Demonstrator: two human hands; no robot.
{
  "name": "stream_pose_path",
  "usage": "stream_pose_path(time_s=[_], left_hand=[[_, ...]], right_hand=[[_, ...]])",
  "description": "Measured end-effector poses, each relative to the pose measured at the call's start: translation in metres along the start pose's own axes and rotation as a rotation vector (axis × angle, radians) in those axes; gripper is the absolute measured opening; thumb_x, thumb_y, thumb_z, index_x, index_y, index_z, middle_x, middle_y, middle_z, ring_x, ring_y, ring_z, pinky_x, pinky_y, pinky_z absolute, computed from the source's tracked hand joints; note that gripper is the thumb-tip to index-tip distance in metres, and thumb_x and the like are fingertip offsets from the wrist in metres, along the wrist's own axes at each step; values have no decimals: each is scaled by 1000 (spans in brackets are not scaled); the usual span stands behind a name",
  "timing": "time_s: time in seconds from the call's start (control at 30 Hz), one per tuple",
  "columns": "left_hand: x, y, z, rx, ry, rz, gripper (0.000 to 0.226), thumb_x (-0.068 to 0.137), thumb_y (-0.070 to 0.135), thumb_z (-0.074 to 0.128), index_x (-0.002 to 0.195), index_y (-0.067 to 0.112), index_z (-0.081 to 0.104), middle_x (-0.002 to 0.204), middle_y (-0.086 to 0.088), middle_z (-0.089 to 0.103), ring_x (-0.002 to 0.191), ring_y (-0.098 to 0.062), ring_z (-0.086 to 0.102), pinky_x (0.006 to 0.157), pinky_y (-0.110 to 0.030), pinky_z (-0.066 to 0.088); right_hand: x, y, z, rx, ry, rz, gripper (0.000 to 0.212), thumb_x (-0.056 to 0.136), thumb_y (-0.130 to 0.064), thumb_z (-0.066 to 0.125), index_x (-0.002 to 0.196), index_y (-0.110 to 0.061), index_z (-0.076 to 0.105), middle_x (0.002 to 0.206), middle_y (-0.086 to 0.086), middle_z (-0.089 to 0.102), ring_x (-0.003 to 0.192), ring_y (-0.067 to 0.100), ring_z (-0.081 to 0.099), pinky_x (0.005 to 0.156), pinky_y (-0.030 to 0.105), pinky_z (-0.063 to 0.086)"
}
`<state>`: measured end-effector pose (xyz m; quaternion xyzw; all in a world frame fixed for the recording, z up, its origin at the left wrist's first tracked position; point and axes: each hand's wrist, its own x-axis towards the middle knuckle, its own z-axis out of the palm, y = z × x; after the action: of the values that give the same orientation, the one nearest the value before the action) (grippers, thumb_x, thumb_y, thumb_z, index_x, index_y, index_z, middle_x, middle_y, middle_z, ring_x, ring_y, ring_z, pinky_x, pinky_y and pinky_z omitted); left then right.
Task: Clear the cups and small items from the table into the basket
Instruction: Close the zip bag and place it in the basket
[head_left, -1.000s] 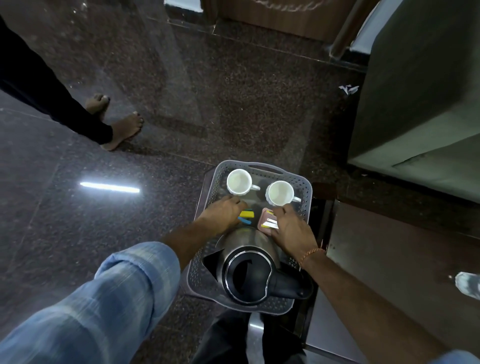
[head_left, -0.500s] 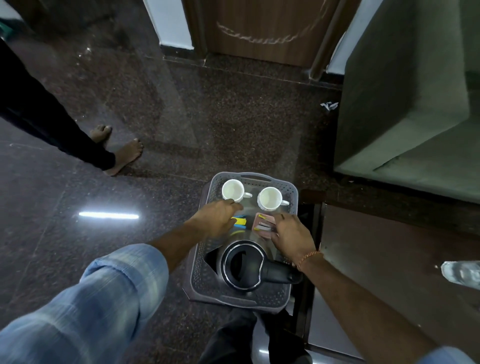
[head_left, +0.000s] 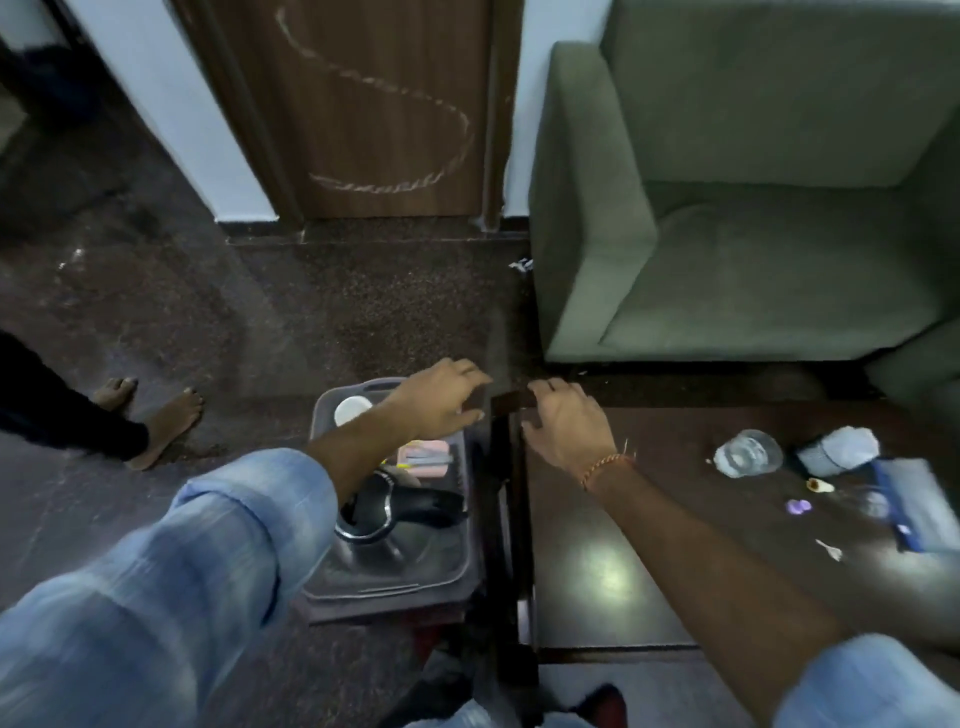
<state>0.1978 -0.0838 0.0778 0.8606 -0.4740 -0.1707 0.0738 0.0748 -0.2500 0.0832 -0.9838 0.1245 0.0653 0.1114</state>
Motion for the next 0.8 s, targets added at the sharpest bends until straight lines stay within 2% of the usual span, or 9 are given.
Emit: stream_pose_path(time_s=[0.3,0.57,0.7,0.8], left_hand=[[72,200,-14,115,44,142,62,91,42,58,144,17,40,139,-6,47,122,-27,47,102,-43,44],[147,389,4,66,69,388,61,90,41,61,143,16,43,138,-6,49,126,-25,47,105,-35,39],[176,449,19,51,45,484,60,90,39,62,142,16,44,141,-4,47,127,-25,47,107,-38,39],[192,472,32,33,16,515,59,89,38,62,141,18,44,140,-2,47,124,-25,47,103,-42,43]], right_hand=[[-116,171,-82,46,178,173,50,87,-35,60,130,-13,50,127,9,56,117,31,52,96,43,45],[-243,337,-129,84,267,488,49,87,-32,60,130,-9,51,127,13,57,114,35,54,92,41,47],[-279,384,-130,138,283,623,40,91,-24,55,126,-5,53,127,14,57,115,35,54,93,41,45],[-287,405,-125,176,265,668,43,89,-21,58,128,-4,52,128,16,56,115,35,55,91,40,47]])
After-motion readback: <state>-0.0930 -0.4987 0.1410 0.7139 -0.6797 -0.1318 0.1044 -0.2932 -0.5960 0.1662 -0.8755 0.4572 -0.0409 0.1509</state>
